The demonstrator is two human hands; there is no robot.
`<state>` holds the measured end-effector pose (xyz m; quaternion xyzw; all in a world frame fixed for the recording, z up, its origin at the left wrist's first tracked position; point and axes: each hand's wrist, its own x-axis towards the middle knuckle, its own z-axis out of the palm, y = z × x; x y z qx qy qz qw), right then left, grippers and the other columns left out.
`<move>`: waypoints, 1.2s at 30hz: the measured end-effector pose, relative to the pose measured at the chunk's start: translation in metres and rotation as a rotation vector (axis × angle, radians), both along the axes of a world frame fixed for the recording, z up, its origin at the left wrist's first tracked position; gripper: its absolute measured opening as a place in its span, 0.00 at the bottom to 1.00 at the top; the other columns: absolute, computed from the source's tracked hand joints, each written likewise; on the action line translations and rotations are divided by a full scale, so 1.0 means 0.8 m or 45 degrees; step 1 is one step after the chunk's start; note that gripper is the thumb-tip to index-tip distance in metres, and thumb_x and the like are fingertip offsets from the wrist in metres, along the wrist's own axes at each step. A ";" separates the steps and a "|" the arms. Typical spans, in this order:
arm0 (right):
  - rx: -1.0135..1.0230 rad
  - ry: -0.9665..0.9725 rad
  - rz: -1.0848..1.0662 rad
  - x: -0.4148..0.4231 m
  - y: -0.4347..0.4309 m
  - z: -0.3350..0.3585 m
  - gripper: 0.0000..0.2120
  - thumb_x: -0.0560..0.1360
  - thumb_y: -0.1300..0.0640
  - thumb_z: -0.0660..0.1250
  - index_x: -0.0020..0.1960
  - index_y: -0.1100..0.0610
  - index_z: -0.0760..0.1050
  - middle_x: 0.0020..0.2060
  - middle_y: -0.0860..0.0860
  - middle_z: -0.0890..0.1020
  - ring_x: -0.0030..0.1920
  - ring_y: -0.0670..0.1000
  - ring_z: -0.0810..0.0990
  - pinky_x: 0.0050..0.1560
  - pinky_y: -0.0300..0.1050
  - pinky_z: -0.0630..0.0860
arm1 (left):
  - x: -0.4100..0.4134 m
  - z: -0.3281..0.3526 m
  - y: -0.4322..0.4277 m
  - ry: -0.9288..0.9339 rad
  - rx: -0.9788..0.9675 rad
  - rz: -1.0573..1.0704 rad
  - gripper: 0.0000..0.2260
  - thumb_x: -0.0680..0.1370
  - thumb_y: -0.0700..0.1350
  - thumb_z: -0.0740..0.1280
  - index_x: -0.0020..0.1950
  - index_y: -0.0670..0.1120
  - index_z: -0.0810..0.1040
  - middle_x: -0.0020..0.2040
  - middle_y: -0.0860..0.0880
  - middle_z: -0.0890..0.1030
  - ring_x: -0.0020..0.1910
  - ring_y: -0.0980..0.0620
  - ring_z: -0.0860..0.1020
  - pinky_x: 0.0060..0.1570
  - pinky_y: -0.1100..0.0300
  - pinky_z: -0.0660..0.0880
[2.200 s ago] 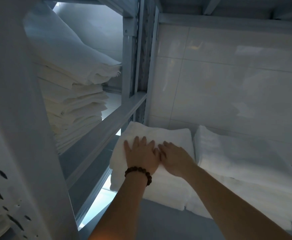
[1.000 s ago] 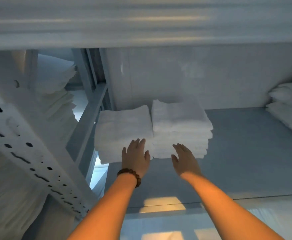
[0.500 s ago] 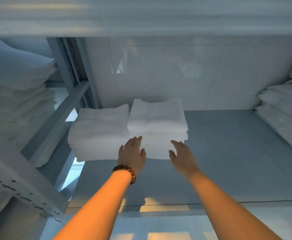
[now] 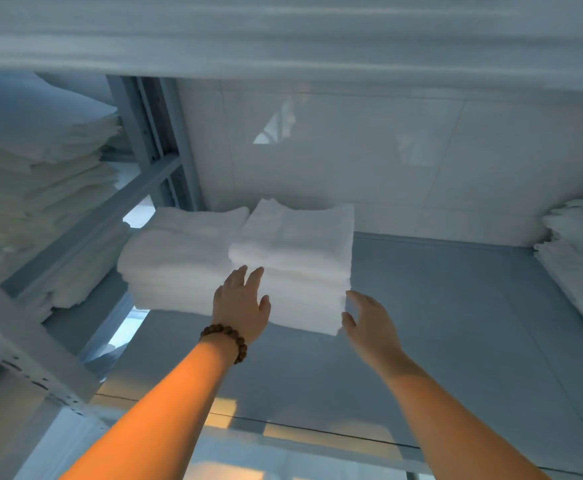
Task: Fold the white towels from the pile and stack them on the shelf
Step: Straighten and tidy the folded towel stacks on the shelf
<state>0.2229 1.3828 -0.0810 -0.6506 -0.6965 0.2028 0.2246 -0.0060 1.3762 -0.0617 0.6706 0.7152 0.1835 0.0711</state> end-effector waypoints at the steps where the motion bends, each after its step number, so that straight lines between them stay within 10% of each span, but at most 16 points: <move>1: 0.009 -0.002 0.005 0.001 0.004 -0.001 0.23 0.77 0.58 0.61 0.72 0.58 0.64 0.69 0.55 0.69 0.70 0.54 0.65 0.69 0.45 0.62 | -0.003 0.000 0.006 0.013 0.001 0.015 0.26 0.79 0.50 0.58 0.76 0.50 0.56 0.76 0.45 0.55 0.75 0.46 0.53 0.72 0.51 0.57; 12: 0.033 -0.024 -0.091 -0.035 0.071 -0.028 0.49 0.72 0.57 0.71 0.72 0.34 0.37 0.76 0.54 0.48 0.67 0.59 0.70 0.61 0.54 0.73 | -0.028 -0.037 0.103 0.491 -0.019 -0.133 0.49 0.71 0.54 0.72 0.74 0.60 0.35 0.77 0.46 0.37 0.75 0.41 0.37 0.71 0.40 0.43; 17: 0.047 -0.065 -0.127 -0.041 0.094 -0.051 0.43 0.73 0.64 0.68 0.73 0.37 0.46 0.75 0.54 0.53 0.46 0.49 0.79 0.51 0.50 0.76 | -0.031 -0.063 0.119 0.600 0.050 -0.102 0.44 0.72 0.53 0.71 0.75 0.56 0.42 0.77 0.48 0.50 0.76 0.44 0.41 0.71 0.39 0.43; 21: 0.136 -0.063 -0.099 -0.032 0.110 -0.056 0.38 0.73 0.67 0.64 0.72 0.38 0.51 0.72 0.53 0.58 0.28 0.36 0.63 0.44 0.44 0.68 | -0.023 -0.067 0.117 0.603 0.147 -0.083 0.34 0.72 0.52 0.70 0.72 0.54 0.53 0.69 0.50 0.63 0.72 0.46 0.56 0.67 0.41 0.55; 25: 0.125 -0.069 -0.076 -0.022 0.124 -0.048 0.39 0.73 0.68 0.63 0.71 0.37 0.51 0.72 0.54 0.59 0.31 0.39 0.69 0.44 0.43 0.71 | -0.015 -0.065 0.118 0.597 0.213 -0.083 0.30 0.72 0.54 0.68 0.69 0.54 0.56 0.66 0.50 0.67 0.67 0.46 0.62 0.61 0.43 0.60; 29: 0.140 0.041 0.061 -0.017 0.117 -0.052 0.42 0.70 0.54 0.72 0.74 0.40 0.50 0.72 0.50 0.61 0.59 0.52 0.75 0.58 0.47 0.72 | -0.014 -0.064 0.123 0.549 0.279 -0.090 0.29 0.72 0.64 0.62 0.68 0.54 0.59 0.64 0.49 0.68 0.67 0.45 0.63 0.66 0.37 0.52; 36: -0.182 1.131 -0.388 -0.017 0.159 -0.034 0.29 0.78 0.39 0.54 0.75 0.52 0.58 0.72 0.55 0.66 0.69 0.56 0.69 0.70 0.51 0.63 | -0.006 -0.070 0.135 0.394 0.445 -0.151 0.28 0.78 0.64 0.43 0.75 0.53 0.55 0.74 0.49 0.63 0.75 0.45 0.55 0.71 0.39 0.45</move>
